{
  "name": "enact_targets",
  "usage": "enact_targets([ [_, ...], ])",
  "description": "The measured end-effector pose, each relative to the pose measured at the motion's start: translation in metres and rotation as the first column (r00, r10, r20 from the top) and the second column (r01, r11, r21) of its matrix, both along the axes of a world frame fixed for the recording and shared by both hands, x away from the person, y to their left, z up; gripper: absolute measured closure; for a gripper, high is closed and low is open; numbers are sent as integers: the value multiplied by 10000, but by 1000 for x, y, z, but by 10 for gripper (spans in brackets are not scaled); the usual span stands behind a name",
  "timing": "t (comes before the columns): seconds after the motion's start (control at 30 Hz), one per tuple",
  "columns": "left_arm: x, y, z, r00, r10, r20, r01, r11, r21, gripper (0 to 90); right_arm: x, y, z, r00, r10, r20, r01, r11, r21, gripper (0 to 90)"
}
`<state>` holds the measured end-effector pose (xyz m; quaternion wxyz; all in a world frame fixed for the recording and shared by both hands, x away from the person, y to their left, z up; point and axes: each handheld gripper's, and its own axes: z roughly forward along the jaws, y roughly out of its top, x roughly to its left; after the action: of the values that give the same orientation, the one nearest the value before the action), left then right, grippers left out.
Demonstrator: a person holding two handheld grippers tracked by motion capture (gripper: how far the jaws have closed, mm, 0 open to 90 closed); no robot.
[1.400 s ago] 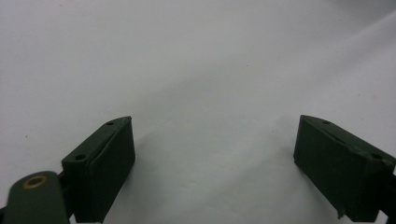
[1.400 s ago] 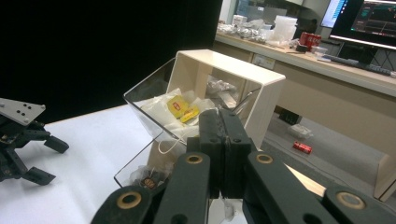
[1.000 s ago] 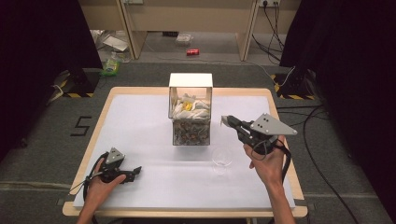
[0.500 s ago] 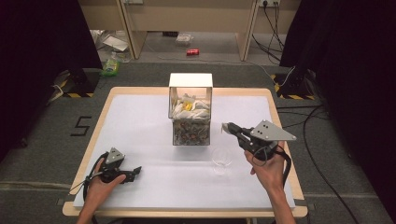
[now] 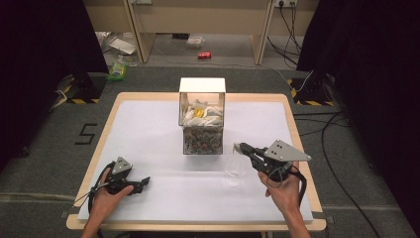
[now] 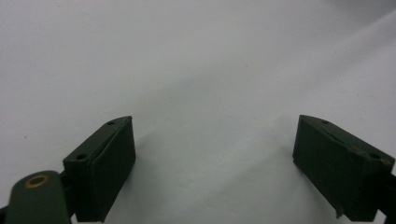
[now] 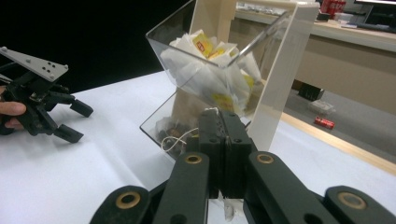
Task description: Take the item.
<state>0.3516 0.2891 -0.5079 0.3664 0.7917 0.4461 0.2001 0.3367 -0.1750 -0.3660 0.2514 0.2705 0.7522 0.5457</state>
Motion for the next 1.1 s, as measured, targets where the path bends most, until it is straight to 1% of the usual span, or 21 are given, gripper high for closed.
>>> enact_targets([
  [0.17,0,0,0,10000,-1,4,1,10000,13,125,-3,-4,-6,10000,-78,-47,79,9999,66,895],
  [0.27,0,0,0,10000,0,1,0,10000,8,125,-4,-4,-10,9998,-32,-178,32,10000,-21,894],
  [0.57,0,0,0,10000,-1,4,1,10000,10,125,-3,-3,-21,9987,78,-496,-79,10000,-34,894],
  [0.67,0,0,0,10000,-2,4,2,10000,16,125,-3,-1,-27,9977,131,-666,-135,9999,-53,893],
  [1.1,0,0,0,10000,1,5,-1,10000,13,125,1,3,-41,9946,233,-1015,-256,9994,-214,892],
])
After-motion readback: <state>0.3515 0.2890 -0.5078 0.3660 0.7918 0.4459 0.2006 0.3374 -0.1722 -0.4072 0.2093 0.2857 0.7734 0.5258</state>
